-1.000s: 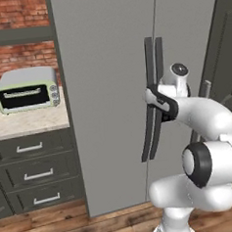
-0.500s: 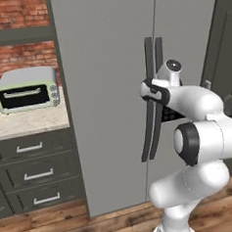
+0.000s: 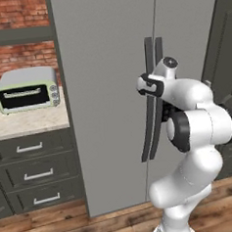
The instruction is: Retrieve the sausage and cheese from the fridge and place them on the cutting board on the counter.
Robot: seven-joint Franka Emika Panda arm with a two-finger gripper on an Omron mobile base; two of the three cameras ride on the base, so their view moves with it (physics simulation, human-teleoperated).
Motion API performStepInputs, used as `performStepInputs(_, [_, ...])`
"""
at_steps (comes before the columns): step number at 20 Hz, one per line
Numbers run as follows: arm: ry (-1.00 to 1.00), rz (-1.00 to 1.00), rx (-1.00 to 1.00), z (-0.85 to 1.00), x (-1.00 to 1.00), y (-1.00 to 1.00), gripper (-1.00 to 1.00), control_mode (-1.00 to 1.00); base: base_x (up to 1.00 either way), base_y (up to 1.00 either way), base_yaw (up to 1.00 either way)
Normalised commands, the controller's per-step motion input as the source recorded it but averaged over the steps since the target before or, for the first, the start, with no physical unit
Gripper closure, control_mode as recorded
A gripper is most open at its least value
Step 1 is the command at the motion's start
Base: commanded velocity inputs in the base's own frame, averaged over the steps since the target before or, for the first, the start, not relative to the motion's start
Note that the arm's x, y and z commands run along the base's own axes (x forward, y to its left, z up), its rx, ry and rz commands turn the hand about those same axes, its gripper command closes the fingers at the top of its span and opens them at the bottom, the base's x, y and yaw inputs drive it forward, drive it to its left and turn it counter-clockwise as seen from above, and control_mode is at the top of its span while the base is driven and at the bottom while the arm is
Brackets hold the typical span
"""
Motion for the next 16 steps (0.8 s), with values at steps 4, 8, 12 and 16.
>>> performStepInputs(4, [0.0,0.0,0.0,-0.07,0.41,0.0,-1.0,-1.0,0.0,0.0,0.0])
performStepInputs(8, [0.0,0.0,0.0,-0.08,0.51,0.0,-1.0,-1.0,0.0,0.0,0.0])
performStepInputs(12, [0.0,0.0,0.0,-0.14,0.21,0.02,-1.0,-1.0,0.0,0.0,0.0])
performStepInputs(16, [-0.01,0.0,0.0,-0.06,0.0,0.16,-1.0,-1.0,0.0,0.0,0.0])
